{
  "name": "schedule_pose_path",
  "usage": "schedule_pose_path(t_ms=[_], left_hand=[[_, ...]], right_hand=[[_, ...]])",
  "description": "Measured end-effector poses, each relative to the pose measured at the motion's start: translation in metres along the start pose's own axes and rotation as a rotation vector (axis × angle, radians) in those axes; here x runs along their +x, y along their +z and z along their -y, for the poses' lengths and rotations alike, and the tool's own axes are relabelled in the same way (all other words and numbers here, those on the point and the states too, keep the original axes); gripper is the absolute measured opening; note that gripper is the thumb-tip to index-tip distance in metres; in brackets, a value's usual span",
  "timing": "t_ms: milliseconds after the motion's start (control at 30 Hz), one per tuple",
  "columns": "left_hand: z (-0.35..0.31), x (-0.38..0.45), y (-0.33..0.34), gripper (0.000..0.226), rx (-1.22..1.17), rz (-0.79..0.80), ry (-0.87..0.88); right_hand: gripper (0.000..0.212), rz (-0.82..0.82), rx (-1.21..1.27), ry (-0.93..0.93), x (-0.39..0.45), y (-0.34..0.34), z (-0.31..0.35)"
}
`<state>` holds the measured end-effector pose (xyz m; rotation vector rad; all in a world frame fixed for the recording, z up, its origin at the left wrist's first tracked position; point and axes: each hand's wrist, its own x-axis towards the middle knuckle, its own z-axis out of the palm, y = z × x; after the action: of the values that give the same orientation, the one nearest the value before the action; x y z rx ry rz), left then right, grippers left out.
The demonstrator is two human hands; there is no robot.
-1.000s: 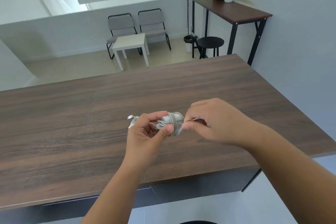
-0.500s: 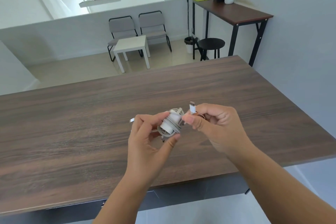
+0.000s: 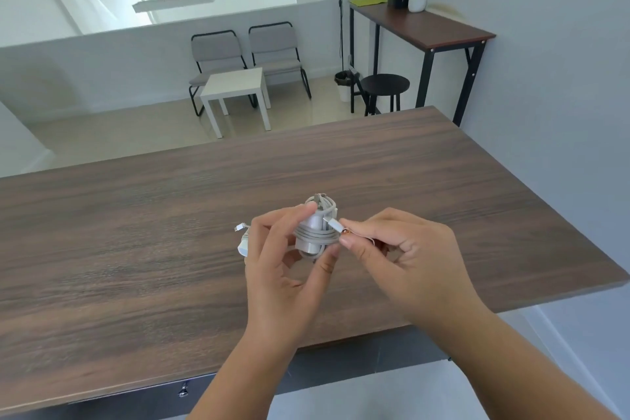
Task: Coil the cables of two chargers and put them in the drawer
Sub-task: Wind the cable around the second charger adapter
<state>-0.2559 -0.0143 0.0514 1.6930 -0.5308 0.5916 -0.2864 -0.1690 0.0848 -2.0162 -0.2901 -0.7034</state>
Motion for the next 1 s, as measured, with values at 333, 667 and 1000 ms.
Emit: schedule_pose_path(t_ms=[333,667,1000], left_hand=[[-0.010,-0.002,0.003,0.050,0.080,0.033,0.042],[-0.021,-0.009,0.005,0.057,0.056,0.097,-0.118],[-0.015,-0.010,0.001,0.056,0.301,0.093,0.111]], right_hand=[[0.008,-0.150,-0.388,-0.252,-0.006,0.001,0.005],[0.008,-0.204,-0.427,-0.212,-0.003,0.002,0.008],[0.007,-0.035,-0.247,0.014,0.000,-0.003,0.008]])
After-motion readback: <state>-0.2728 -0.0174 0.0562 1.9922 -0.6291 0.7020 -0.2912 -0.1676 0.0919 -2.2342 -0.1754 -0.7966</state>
